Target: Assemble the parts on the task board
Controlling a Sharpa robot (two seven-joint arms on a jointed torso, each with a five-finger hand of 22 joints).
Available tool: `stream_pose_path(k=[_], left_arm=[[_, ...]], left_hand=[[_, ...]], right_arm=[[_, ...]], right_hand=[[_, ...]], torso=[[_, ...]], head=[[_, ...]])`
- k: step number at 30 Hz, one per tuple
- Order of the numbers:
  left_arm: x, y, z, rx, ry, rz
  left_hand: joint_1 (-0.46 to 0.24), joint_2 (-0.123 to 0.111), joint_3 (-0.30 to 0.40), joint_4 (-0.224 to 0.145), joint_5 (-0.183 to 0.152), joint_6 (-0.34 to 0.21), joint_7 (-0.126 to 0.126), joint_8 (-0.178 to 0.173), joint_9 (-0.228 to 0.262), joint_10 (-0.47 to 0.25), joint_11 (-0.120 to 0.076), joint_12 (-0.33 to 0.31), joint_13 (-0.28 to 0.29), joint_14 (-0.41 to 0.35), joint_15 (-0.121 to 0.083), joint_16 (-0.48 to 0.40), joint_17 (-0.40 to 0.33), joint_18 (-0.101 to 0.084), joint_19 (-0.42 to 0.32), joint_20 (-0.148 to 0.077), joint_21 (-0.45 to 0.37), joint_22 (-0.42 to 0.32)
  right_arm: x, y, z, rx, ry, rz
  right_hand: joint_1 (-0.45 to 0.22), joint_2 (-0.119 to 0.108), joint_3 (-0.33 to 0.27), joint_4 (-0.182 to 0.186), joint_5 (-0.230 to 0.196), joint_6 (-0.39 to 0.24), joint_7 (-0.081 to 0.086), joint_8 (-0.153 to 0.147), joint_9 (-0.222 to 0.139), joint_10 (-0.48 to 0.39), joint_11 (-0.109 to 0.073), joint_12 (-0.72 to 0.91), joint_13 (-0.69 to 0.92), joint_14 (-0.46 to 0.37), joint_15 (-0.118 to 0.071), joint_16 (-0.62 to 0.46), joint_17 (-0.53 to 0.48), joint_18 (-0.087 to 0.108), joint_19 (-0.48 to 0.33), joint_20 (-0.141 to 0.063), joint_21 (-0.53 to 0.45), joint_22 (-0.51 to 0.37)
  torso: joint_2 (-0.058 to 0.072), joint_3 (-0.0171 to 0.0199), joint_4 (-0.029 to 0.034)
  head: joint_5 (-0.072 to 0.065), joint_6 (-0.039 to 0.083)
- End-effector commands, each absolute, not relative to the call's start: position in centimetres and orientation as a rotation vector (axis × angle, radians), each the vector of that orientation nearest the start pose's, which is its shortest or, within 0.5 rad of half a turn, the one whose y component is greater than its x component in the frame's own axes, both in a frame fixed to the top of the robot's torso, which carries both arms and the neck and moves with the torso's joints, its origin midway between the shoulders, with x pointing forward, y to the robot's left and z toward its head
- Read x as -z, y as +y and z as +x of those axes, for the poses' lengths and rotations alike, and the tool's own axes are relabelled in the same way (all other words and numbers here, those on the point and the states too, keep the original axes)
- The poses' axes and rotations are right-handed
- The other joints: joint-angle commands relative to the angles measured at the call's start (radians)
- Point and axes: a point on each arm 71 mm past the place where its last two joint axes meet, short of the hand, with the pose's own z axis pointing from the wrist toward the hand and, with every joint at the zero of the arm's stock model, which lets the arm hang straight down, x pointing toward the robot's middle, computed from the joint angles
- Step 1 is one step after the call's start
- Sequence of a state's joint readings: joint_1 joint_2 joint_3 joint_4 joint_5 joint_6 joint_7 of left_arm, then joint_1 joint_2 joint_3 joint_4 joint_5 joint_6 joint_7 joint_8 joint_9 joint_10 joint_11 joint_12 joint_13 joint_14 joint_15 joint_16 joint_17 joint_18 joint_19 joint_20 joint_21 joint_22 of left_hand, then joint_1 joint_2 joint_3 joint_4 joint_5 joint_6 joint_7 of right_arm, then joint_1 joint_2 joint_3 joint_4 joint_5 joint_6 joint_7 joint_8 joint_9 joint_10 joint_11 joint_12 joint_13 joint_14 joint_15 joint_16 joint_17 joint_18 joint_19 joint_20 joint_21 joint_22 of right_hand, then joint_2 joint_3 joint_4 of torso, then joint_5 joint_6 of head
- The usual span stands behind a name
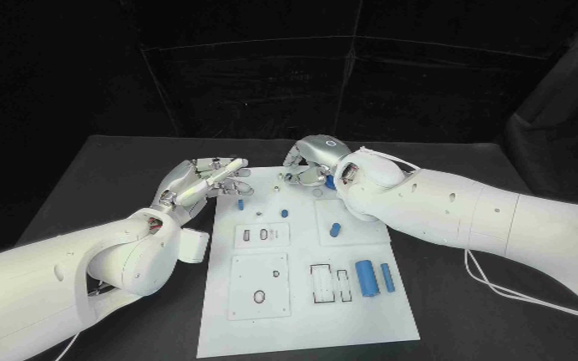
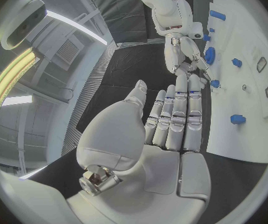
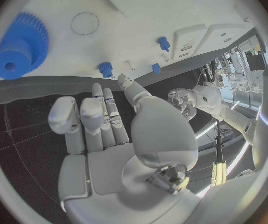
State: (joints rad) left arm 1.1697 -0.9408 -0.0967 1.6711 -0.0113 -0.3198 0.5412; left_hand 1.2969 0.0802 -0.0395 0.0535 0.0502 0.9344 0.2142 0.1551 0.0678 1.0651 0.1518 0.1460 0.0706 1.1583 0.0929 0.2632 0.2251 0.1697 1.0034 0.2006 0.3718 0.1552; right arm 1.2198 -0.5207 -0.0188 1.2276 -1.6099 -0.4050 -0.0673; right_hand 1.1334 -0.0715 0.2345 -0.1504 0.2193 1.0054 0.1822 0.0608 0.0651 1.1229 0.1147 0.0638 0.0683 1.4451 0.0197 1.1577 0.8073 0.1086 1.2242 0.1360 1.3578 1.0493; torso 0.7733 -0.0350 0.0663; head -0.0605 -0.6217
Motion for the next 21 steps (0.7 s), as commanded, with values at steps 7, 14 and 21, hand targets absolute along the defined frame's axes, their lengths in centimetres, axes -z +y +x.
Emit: stream_pose_path(k=[7,14,21], left_arm=[[19.0,21.3,44.8,1.642,1.387,-1.055],[19.1,21.3,44.8,1.643,1.390,-1.056],[19.1,21.3,44.8,1.643,1.393,-1.056]], left_hand=[[0.004,0.003,-0.002,-0.006,-0.001,0.008,0.001,-0.005,-0.002,0.005,0.002,-0.005,-0.002,0.005,0.002,-0.004,0.002,0.013,0.007,0.002,-0.006,-0.002],[0.004,0.003,-0.002,-0.006,-0.001,0.008,0.001,-0.005,-0.002,0.005,0.002,-0.005,-0.002,0.005,0.002,-0.004,0.002,0.013,0.007,0.002,-0.006,-0.002],[0.004,0.003,-0.002,-0.006,-0.001,0.008,0.001,-0.005,-0.002,0.005,0.002,-0.005,-0.002,0.005,0.002,-0.004,0.002,0.013,0.007,0.002,-0.006,-0.002]], right_arm=[[18.0,-11.0,53.8,-0.560,1.572,-0.342],[18.4,-10.4,54.2,-0.527,1.597,-0.354],[18.5,-9.8,54.3,-0.522,1.612,-0.367]], right_hand=[[0.059,-0.015,-0.069,0.038,-0.015,-0.044,0.008,0.003,0.001,-0.026,0.005,0.016,0.004,-0.004,0.012,-0.011,-0.020,0.002,-0.021,0.004,-0.016,-0.025],[0.106,0.010,-0.065,0.042,-0.029,-0.037,0.008,0.006,0.003,-0.026,0.005,0.027,0.005,-0.003,0.011,-0.010,-0.022,0.002,-0.020,0.004,-0.016,-0.024],[0.166,0.052,-0.007,0.033,-0.088,-0.020,0.001,0.006,0.003,-0.012,-0.002,0.039,0.001,-0.001,0.006,-0.004,-0.018,0.000,-0.011,0.000,-0.010,-0.014]], torso=[[0.001,-0.0015,0.0016],[0.001,-0.0025,0.0024],[0.001,-0.0022,0.0022]], head=[[-0.004,0.000],[-0.005,0.000],[-0.005,-0.001]])
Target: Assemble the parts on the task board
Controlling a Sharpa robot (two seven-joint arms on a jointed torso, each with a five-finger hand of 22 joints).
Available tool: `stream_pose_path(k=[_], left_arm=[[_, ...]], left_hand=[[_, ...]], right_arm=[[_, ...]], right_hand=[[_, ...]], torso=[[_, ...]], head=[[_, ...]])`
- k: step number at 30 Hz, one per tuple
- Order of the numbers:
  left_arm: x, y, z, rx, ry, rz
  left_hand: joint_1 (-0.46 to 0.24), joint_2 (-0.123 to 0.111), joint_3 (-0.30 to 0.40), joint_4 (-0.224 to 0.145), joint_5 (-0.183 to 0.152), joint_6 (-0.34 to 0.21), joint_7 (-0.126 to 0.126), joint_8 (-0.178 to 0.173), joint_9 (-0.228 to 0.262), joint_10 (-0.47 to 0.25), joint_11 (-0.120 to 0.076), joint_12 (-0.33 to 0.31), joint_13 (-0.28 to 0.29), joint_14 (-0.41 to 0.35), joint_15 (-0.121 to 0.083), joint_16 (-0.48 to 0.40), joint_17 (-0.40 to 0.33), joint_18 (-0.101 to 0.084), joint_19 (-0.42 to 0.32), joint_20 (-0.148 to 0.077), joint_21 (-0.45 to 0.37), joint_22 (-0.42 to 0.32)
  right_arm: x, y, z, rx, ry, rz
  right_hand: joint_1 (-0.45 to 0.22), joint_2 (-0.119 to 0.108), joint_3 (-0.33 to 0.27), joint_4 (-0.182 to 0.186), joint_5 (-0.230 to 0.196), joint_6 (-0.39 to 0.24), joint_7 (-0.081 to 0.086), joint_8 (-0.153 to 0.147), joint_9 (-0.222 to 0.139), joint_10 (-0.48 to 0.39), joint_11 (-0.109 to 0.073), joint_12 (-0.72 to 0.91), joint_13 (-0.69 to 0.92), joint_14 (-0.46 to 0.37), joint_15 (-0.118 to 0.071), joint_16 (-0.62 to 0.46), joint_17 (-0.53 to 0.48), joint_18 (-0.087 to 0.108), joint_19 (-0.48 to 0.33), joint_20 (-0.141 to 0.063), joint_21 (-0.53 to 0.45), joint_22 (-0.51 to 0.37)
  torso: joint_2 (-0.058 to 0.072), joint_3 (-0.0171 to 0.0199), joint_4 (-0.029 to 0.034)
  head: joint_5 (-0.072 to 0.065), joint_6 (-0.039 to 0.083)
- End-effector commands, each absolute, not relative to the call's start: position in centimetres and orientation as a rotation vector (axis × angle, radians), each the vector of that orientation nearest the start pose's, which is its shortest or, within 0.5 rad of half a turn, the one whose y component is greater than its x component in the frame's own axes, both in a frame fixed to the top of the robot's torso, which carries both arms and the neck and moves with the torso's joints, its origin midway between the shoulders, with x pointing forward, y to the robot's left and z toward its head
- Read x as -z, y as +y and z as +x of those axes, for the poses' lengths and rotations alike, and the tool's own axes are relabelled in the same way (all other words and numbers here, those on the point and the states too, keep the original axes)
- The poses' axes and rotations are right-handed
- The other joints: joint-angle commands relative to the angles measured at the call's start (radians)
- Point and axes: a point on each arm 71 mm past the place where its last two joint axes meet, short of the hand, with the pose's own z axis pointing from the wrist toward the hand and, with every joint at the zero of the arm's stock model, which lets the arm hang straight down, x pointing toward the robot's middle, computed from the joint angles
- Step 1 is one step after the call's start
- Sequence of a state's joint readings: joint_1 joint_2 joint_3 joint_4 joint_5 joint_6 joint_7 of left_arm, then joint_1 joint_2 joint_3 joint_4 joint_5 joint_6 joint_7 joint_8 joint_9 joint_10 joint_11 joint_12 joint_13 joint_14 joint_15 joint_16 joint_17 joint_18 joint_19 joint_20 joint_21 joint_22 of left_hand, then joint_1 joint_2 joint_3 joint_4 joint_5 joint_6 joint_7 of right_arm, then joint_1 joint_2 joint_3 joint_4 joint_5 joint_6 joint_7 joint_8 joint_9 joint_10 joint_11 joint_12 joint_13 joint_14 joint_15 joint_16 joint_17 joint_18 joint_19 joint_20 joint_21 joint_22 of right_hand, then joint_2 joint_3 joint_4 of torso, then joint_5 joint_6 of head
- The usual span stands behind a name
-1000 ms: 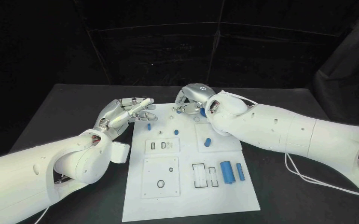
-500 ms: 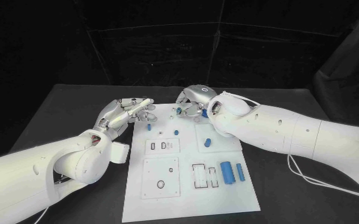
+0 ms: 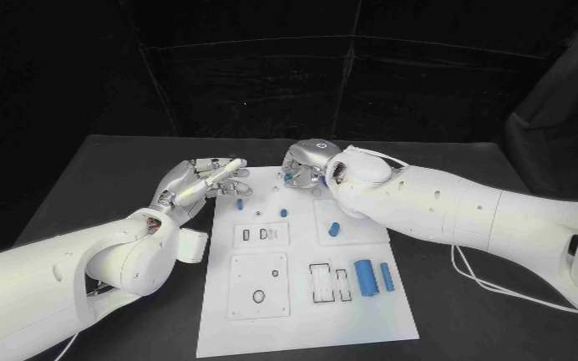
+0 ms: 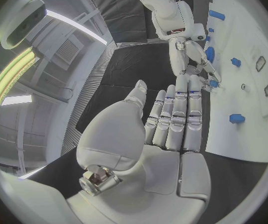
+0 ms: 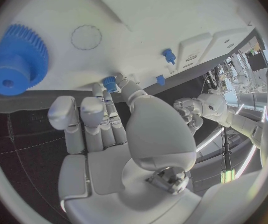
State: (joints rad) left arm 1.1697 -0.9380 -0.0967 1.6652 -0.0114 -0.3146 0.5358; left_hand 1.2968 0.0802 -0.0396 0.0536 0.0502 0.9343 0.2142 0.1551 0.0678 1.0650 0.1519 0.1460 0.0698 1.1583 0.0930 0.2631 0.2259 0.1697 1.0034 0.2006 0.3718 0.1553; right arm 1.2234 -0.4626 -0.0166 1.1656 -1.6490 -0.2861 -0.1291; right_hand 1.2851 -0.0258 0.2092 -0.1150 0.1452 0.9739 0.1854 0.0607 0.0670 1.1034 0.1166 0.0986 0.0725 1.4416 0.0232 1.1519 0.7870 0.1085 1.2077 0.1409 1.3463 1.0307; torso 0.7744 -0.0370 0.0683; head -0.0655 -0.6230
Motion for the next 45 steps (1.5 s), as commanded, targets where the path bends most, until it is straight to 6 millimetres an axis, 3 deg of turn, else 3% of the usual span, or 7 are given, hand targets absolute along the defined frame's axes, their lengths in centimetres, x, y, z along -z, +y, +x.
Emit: stream_pose_path(k=[1,11,16,33,45], left_arm=[[19.1,21.3,44.8,1.643,1.393,-1.057],[19.1,21.3,44.9,1.642,1.396,-1.058],[19.1,21.3,44.9,1.641,1.397,-1.059],[19.2,21.4,44.9,1.640,1.400,-1.061],[19.2,21.4,44.9,1.639,1.401,-1.061]], left_hand=[[0.004,0.003,-0.002,-0.006,-0.001,0.008,0.001,-0.005,-0.002,0.005,0.002,-0.005,-0.001,0.005,0.002,-0.004,0.001,0.013,0.007,0.002,-0.006,-0.002],[0.004,0.003,-0.002,-0.007,-0.001,0.008,0.001,-0.006,-0.002,0.006,0.002,-0.006,-0.001,0.005,0.002,-0.005,0.002,0.013,0.008,0.002,-0.006,-0.002],[0.004,0.004,-0.002,-0.007,-0.001,0.008,0.001,-0.007,-0.002,0.006,0.002,-0.007,-0.001,0.005,0.002,-0.006,0.002,0.013,0.008,0.002,-0.007,-0.002],[0.006,0.005,-0.001,-0.011,-0.001,0.008,0.000,-0.009,-0.002,0.006,0.002,-0.010,-0.001,0.004,0.003,-0.009,0.003,0.012,0.008,0.002,-0.008,-0.003],[0.006,0.005,-0.001,-0.011,-0.001,0.008,0.000,-0.009,-0.002,0.006,0.002,-0.010,-0.001,0.004,0.003,-0.009,0.003,0.012,0.008,0.002,-0.008,-0.003]], right_arm=[[18.6,-9.8,54.3,-0.523,1.614,-0.369],[18.6,-9.7,54.2,-0.529,1.623,-0.382],[18.4,-9.8,54.2,-0.534,1.595,-0.368],[16.3,-10.3,53.2,-0.675,1.360,-0.262],[16.6,-9.4,52.9,-0.700,1.409,-0.278]], right_hand=[[0.018,0.009,0.026,-0.002,-0.018,0.014,-0.003,0.006,0.001,0.010,-0.005,0.005,-0.004,0.003,0.001,0.003,0.004,0.000,0.007,-0.006,0.002,0.007],[0.033,0.037,0.123,0.002,-0.053,0.078,-0.029,0.020,0.006,0.072,-0.029,0.020,-0.002,0.011,-0.018,0.021,0.026,-0.006,0.031,-0.022,0.020,0.041],[0.060,0.053,0.185,-0.013,-0.075,0.127,-0.043,0.037,0.013,0.121,-0.046,0.031,0.005,0.016,-0.032,0.034,0.044,-0.010,0.045,-0.035,0.031,0.061],[0.061,0.017,0.258,-0.038,-0.049,0.139,-0.039,0.027,0.012,0.137,-0.045,0.012,0.008,0.021,-0.033,0.050,0.064,-0.016,0.064,-0.041,0.049,0.092],[0.050,0.002,0.266,-0.037,-0.053,0.135,-0.036,0.020,0.010,0.133,-0.042,0.004,0.007,0.020,-0.030,0.053,0.065,-0.017,0.064,-0.038,0.051,0.095]], torso=[[0.000,0.0000,-0.0003],[0.001,0.0010,-0.0011],[0.001,0.0017,-0.0014],[0.001,0.0003,-0.0016],[0.001,-0.0010,0.0003]], head=[[0.002,-0.001],[0.002,-0.002],[0.003,-0.004],[0.005,-0.001],[0.004,-0.002]])
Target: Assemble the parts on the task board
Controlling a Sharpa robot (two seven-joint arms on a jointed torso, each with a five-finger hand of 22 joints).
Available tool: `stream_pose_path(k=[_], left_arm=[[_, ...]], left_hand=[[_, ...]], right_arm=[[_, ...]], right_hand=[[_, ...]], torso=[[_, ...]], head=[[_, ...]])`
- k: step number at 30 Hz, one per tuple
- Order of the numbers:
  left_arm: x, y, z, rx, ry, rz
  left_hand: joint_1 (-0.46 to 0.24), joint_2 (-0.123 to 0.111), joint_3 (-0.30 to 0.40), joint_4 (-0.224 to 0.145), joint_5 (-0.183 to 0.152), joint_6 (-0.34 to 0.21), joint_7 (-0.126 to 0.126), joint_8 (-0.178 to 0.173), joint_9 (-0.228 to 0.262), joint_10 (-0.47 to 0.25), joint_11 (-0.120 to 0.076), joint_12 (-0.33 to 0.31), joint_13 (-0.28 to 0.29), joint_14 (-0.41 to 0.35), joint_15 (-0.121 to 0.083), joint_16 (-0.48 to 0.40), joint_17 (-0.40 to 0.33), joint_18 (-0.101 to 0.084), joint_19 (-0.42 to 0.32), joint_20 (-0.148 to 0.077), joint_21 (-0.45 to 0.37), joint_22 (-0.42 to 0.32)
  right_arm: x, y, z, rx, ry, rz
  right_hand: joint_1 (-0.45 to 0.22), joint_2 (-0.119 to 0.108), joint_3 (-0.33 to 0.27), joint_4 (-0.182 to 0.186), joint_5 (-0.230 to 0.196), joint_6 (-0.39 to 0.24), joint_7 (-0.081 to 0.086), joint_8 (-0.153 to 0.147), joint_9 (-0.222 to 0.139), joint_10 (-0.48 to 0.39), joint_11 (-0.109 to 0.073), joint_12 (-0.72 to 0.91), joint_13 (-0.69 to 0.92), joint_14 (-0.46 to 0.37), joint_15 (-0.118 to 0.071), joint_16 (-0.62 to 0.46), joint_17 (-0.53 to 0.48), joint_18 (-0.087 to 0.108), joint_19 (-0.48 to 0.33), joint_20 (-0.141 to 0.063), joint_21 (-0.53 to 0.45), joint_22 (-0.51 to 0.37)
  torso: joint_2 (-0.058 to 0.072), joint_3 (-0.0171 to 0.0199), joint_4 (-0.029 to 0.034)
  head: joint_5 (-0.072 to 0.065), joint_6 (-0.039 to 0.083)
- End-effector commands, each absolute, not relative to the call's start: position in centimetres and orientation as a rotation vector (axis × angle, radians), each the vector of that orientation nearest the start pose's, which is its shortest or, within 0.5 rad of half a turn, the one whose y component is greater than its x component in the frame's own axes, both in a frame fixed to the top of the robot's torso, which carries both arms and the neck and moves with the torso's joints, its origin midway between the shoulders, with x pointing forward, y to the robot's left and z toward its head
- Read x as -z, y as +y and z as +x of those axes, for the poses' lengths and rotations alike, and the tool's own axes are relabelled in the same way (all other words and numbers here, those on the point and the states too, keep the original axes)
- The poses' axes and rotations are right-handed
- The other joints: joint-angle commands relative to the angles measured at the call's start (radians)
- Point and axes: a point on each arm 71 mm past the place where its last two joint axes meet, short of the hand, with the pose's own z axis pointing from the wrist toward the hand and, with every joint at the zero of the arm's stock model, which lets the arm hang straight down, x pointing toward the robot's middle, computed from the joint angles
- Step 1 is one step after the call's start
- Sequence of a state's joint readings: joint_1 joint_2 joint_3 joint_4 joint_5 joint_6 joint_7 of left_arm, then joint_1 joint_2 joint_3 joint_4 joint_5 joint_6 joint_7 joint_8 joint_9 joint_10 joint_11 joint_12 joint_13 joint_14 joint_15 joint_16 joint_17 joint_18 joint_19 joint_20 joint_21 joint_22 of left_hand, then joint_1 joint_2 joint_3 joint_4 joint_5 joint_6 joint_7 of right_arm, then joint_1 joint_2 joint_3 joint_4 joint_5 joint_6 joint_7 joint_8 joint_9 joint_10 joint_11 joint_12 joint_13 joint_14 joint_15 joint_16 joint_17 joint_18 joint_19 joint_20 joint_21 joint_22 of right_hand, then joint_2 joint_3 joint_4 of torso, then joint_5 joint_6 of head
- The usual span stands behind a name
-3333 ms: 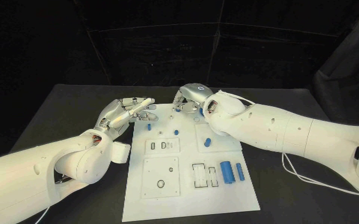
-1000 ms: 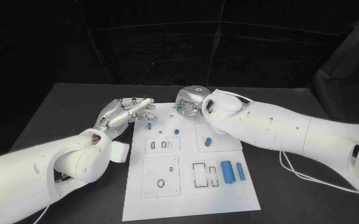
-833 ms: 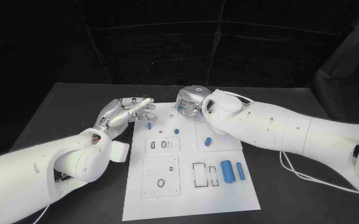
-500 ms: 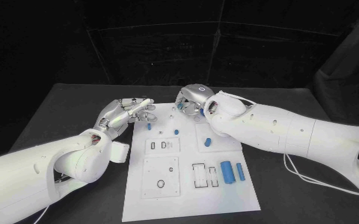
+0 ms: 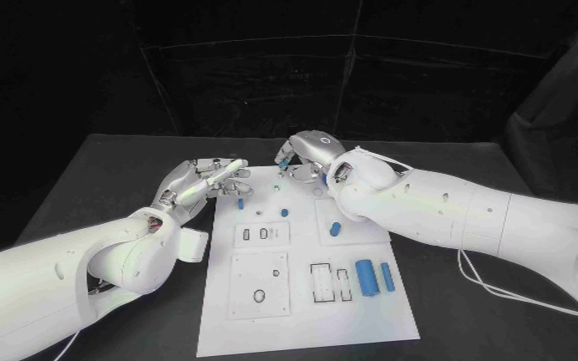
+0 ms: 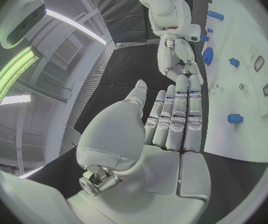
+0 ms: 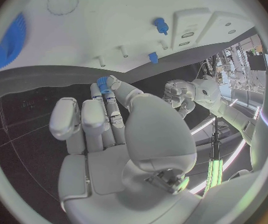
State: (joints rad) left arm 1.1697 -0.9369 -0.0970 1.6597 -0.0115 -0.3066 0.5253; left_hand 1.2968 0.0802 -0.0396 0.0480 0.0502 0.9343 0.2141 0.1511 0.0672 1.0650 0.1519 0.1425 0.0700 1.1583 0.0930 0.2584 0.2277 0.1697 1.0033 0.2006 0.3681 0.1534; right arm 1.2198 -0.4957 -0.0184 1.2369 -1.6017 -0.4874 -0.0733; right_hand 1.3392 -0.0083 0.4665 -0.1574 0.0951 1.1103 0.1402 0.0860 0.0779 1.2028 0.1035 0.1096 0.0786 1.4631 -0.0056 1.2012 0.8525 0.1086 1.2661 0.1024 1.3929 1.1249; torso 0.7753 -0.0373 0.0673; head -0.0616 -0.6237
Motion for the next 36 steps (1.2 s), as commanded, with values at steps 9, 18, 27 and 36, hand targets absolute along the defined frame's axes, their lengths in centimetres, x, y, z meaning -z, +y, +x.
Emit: stream_pose_path(k=[9,18,27,36], left_arm=[[19.2,21.4,44.9,1.639,1.401,-1.061],[19.2,21.4,44.9,1.640,1.401,-1.061],[19.2,21.4,45.0,1.639,1.402,-1.061],[19.3,21.3,45.0,1.641,1.406,-1.062]], left_hand=[[0.008,0.007,0.000,-0.008,-0.001,0.007,0.001,-0.007,-0.001,0.006,0.002,-0.009,-0.002,0.004,0.003,-0.007,0.003,0.012,0.008,0.002,-0.006,-0.002],[0.008,0.007,0.000,-0.008,-0.001,0.007,0.001,-0.007,-0.001,0.006,0.002,-0.010,-0.002,0.004,0.003,-0.007,0.003,0.012,0.008,0.002,-0.006,-0.002],[0.008,0.007,0.000,-0.008,-0.001,0.007,0.001,-0.007,-0.001,0.006,0.002,-0.010,-0.002,0.004,0.003,-0.007,0.003,0.012,0.008,0.002,-0.006,-0.002],[0.008,0.007,0.000,-0.008,-0.001,0.007,0.001,-0.007,-0.001,0.006,0.002,-0.010,-0.002,0.004,0.003,-0.007,0.003,0.012,0.008,0.002,-0.006,-0.002]], right_arm=[[17.5,-8.8,53.3,-0.637,1.517,-0.322],[17.6,-8.3,53.4,-0.573,1.517,-0.349],[17.1,-8.0,53.4,-0.570,1.453,-0.332],[17.3,-7.8,53.5,-0.557,1.471,-0.338]], right_hand=[[-0.022,-0.027,0.006,0.016,-0.008,-0.005,0.010,-0.011,-0.003,0.031,-0.027,-0.014,0.001,-0.004,0.001,0.000,-0.009,-0.016,0.003,0.003,0.003,-0.002],[-0.023,-0.030,0.006,0.016,-0.009,-0.005,0.009,-0.011,-0.003,0.031,-0.027,-0.015,0.001,-0.004,0.001,0.000,-0.009,-0.016,0.003,0.003,0.004,-0.001],[-0.024,-0.032,0.007,0.017,-0.007,-0.006,0.009,-0.012,-0.003,0.029,-0.027,-0.017,0.000,-0.005,0.000,-0.003,-0.013,-0.016,0.002,0.003,0.003,-0.003],[-0.029,-0.039,0.010,0.021,-0.020,-0.013,0.011,-0.017,-0.005,0.022,-0.025,-0.025,-0.002,-0.008,0.002,-0.008,-0.022,-0.015,-0.002,0.004,0.001,-0.006]], torso=[[0.000,-0.0010,0.0010],[0.001,0.0001,0.0006],[0.001,0.0003,0.0002],[0.001,0.0002,0.0003]], head=[[0.001,-0.003],[0.001,-0.004],[0.000,-0.002],[0.000,-0.003]])
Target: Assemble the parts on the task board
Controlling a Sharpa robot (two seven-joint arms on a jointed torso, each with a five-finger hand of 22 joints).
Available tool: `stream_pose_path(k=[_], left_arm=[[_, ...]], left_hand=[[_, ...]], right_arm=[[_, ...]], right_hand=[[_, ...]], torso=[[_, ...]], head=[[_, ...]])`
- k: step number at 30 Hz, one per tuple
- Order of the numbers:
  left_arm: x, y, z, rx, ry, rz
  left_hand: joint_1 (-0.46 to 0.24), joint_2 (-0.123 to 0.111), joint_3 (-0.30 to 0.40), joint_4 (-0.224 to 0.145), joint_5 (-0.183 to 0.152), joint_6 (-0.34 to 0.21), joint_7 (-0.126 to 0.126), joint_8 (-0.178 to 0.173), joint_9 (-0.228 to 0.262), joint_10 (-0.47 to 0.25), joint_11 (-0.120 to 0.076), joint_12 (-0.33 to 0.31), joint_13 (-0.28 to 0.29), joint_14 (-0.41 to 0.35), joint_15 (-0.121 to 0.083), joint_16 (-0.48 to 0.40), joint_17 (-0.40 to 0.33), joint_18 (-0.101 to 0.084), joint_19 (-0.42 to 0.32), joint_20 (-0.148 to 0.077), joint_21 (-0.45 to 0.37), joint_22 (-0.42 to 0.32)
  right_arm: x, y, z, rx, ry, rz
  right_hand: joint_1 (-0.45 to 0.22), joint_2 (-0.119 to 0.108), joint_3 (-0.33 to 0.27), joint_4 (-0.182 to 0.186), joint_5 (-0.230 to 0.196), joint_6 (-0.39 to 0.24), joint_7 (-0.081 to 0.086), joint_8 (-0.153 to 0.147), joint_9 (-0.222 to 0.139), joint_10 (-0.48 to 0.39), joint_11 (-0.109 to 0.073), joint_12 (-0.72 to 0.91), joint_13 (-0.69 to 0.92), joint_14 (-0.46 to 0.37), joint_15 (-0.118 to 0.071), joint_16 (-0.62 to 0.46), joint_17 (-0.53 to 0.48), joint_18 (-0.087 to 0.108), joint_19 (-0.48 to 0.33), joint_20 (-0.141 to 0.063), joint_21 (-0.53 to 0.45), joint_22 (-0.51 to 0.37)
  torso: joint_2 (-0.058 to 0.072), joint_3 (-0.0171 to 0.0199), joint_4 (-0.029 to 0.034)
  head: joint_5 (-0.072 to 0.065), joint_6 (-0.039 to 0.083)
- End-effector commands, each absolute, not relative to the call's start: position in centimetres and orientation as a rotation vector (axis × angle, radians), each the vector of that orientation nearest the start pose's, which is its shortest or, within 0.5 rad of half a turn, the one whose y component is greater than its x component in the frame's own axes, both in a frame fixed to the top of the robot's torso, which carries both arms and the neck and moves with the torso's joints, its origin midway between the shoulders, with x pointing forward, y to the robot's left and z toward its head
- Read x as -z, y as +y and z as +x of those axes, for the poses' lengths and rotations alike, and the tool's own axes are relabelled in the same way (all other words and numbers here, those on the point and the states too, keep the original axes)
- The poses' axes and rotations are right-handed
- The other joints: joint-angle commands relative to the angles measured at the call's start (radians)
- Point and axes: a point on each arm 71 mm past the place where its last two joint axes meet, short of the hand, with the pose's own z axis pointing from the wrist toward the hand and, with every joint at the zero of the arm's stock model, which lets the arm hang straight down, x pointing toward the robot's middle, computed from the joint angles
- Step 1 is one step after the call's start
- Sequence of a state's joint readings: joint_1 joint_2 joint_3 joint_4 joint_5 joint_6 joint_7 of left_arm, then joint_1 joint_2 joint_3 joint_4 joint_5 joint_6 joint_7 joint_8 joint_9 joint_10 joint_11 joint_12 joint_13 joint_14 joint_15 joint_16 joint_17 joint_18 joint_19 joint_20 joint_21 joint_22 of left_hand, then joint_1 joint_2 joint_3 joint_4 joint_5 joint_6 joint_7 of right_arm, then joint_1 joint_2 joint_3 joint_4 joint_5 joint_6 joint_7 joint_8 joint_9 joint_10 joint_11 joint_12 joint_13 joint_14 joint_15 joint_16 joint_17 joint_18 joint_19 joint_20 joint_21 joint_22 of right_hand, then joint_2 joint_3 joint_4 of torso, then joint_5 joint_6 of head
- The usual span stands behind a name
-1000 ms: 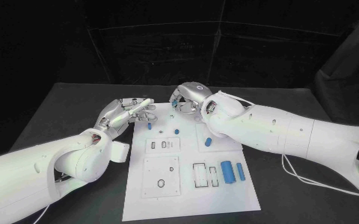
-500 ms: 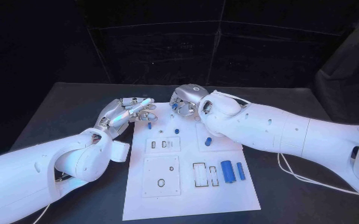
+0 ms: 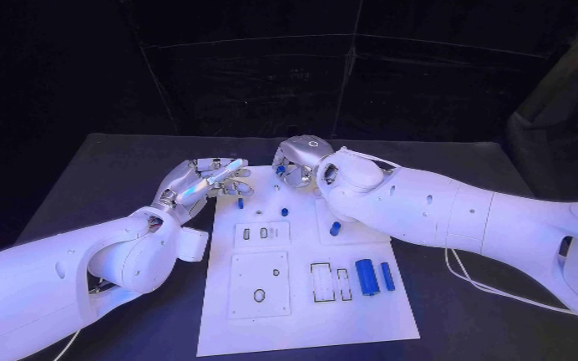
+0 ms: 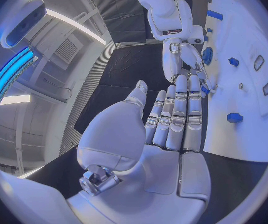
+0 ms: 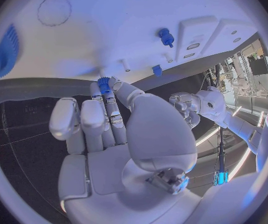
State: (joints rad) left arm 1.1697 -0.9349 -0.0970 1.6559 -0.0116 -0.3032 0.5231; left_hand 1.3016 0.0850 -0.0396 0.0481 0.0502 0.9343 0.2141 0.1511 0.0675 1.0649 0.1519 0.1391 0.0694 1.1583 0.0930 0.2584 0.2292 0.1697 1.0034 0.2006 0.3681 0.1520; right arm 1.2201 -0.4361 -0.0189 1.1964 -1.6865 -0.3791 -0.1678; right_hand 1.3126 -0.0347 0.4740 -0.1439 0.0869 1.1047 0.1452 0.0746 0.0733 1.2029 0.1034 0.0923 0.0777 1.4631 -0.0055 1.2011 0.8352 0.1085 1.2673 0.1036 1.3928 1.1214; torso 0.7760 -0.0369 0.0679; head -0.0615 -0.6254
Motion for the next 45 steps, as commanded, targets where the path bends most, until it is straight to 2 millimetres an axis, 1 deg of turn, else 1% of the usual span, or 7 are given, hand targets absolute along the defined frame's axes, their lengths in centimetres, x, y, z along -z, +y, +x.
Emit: stream_pose_path(k=[1,12,23,27,38,43,45], left_arm=[[19.3,21.3,45.0,1.641,1.407,-1.063],[19.3,21.3,45.0,1.641,1.411,-1.064],[19.3,21.4,45.0,1.639,1.412,-1.065],[19.3,21.4,45.0,1.639,1.412,-1.065],[19.4,21.5,45.1,1.636,1.413,-1.067],[19.3,21.6,45.1,1.636,1.413,-1.067],[19.3,21.6,45.0,1.636,1.413,-1.067]], left_hand=[[0.003,0.002,0.000,-0.008,-0.001,0.007,0.001,-0.007,-0.002,0.006,0.002,-0.006,-0.001,0.004,0.003,-0.007,0.001,0.012,0.008,0.002,-0.006,-0.001],[0.003,0.002,0.000,-0.008,-0.001,0.007,0.001,-0.007,-0.002,0.006,0.002,-0.006,-0.001,0.004,0.003,-0.007,0.001,0.012,0.008,0.002,-0.006,-0.001],[0.004,0.002,0.000,-0.010,-0.001,0.007,0.001,-0.009,-0.002,0.006,0.002,-0.009,-0.001,0.005,0.003,-0.009,0.002,0.012,0.008,0.002,-0.007,-0.002],[0.004,0.002,0.000,-0.010,-0.001,0.007,0.001,-0.009,-0.002,0.006,0.002,-0.009,-0.001,0.004,0.003,-0.009,0.002,0.012,0.008,0.002,-0.007,-0.002],[0.004,0.002,0.000,-0.010,-0.001,0.007,0.001,-0.010,-0.002,0.005,0.003,-0.010,-0.002,0.004,0.003,-0.010,0.003,0.012,0.008,0.002,-0.007,-0.002],[0.004,0.002,0.000,-0.011,-0.001,0.006,0.001,-0.011,-0.002,0.004,0.003,-0.012,-0.002,0.004,0.003,-0.011,0.003,0.012,0.008,0.002,-0.008,-0.003],[0.004,0.002,0.000,-0.011,-0.001,0.006,0.001,-0.011,-0.002,0.004,0.003,-0.012,-0.002,0.004,0.003,-0.011,0.003,0.012,0.008,0.002,-0.008,-0.003]], right_arm=[[17.3,-7.8,53.5,-0.554,1.477,-0.340],[17.6,-7.7,53.6,-0.536,1.513,-0.354],[17.6,-7.6,53.6,-0.544,1.508,-0.356],[17.5,-7.7,53.6,-0.551,1.497,-0.345],[16.8,-9.0,53.1,-0.591,1.433,-0.293],[15.8,-11.3,52.7,-0.621,1.428,-0.225],[15.5,-12.3,52.6,-0.625,1.455,-0.193]], right_hand=[[-0.004,-0.015,0.003,0.009,-0.015,-0.009,0.006,-0.007,-0.001,0.019,-0.024,-0.010,-0.002,-0.009,0.003,-0.009,-0.007,-0.015,-0.004,0.004,0.000,-0.004],[-0.028,-0.052,-0.003,0.028,-0.021,-0.059,0.019,-0.013,-0.007,-0.053,-0.004,-0.031,-0.015,-0.028,0.019,-0.053,-0.078,-0.003,-0.051,0.017,-0.032,-0.069],[-0.032,-0.060,-0.006,0.034,-0.022,-0.070,0.021,-0.013,-0.007,-0.066,-0.001,-0.029,-0.014,-0.030,0.021,-0.062,-0.089,-0.001,-0.056,0.020,-0.037,-0.077],[-0.030,-0.073,-0.022,0.043,-0.023,-0.111,0.025,-0.013,-0.008,-0.132,0.008,-0.029,-0.016,-0.050,0.030,-0.114,-0.165,0.013,-0.107,0.027,-0.077,-0.153],[-0.018,-0.082,-0.068,0.055,-0.016,-0.146,0.029,-0.013,-0.008,-0.195,0.016,-0.027,-0.015,-0.062,0.035,-0.172,-0.238,0.027,-0.151,0.033,-0.125,-0.232],[-0.023,-0.081,-0.089,0.068,-0.003,-0.146,0.036,-0.011,-0.006,-0.173,0.016,-0.010,-0.011,-0.057,0.034,-0.174,-0.234,0.026,-0.144,0.034,-0.128,-0.232],[-0.043,-0.081,-0.102,0.087,0.028,-0.142,0.035,-0.010,-0.005,-0.070,0.003,0.043,0.010,-0.033,0.027,-0.128,-0.161,0.015,-0.099,0.031,-0.099,-0.172]], torso=[[0.000,-0.0002,-0.0005],[0.000,-0.0005,0.0000],[0.000,-0.0004,-0.0007],[0.000,-0.0002,-0.0006],[0.000,0.0011,-0.0032],[-0.002,0.0011,-0.0084],[-0.003,0.0020,-0.0110]], head=[[0.000,-0.001],[-0.002,-0.004],[-0.002,-0.005],[-0.002,-0.006],[-0.003,-0.004],[-0.003,0.001],[-0.002,0.003]])
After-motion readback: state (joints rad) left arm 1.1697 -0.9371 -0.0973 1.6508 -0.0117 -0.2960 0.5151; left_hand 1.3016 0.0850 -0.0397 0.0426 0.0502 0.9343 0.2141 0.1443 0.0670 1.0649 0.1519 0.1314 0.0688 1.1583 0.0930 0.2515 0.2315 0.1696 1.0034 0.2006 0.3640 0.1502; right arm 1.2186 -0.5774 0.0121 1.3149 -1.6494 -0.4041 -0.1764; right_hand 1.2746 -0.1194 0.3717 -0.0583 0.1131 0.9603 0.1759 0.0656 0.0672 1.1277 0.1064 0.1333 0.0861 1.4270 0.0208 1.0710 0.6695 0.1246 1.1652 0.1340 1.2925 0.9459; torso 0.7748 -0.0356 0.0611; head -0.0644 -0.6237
